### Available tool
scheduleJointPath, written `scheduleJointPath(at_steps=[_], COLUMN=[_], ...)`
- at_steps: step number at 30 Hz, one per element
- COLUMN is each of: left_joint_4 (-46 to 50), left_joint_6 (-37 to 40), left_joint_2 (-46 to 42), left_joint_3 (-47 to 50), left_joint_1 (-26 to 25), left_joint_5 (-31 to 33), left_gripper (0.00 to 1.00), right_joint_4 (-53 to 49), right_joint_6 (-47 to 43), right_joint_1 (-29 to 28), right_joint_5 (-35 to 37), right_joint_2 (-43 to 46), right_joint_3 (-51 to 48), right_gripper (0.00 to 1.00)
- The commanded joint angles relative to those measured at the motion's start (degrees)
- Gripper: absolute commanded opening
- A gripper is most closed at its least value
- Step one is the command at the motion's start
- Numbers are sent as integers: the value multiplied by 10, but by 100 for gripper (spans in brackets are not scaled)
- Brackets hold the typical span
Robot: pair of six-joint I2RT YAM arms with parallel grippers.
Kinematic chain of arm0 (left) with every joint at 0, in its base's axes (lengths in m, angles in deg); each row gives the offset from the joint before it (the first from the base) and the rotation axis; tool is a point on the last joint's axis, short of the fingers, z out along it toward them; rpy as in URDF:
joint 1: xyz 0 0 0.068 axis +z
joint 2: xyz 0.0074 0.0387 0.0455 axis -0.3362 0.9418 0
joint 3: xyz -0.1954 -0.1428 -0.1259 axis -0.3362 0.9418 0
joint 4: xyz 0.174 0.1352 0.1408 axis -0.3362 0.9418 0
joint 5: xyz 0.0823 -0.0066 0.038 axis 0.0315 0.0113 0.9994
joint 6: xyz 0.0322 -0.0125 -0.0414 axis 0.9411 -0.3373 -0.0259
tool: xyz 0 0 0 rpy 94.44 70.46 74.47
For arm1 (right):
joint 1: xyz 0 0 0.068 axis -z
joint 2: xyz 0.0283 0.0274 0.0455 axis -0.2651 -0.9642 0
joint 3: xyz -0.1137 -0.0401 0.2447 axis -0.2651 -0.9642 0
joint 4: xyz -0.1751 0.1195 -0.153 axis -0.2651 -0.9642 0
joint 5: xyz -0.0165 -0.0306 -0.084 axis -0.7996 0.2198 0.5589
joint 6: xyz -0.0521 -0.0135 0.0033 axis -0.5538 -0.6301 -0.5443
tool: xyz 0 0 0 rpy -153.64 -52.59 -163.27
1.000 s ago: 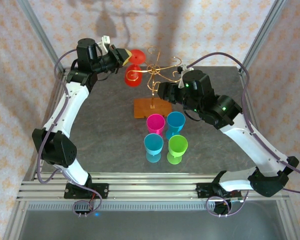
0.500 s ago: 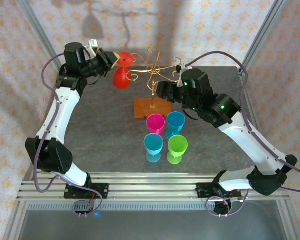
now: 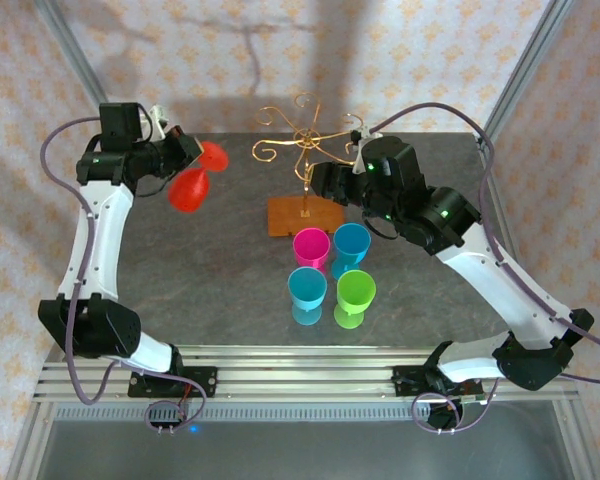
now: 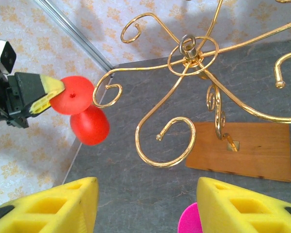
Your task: Take the wine glass off the wine glass rack
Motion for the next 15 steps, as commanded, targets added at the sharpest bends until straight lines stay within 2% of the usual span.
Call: scheduleJointPath(at_steps=[1, 11, 15], left_joint_4=[113, 131, 155], left_joint_6=[112, 172, 211], left_joint_2=[-30, -147, -200], left_joint_3=[-11, 77, 99], left_joint_1=[1, -3, -32], left_joint_5=[89, 214, 334], left_gripper=[0, 0, 0], right_joint_4=[19, 29, 32], right_joint_6=[7, 2, 0], right_joint_1=[4, 4, 4], right_joint_5=[-11, -29, -35], right_joint_2=[-1, 11, 20], right_joint_3=[-12, -25, -35], right_gripper=[55, 55, 55])
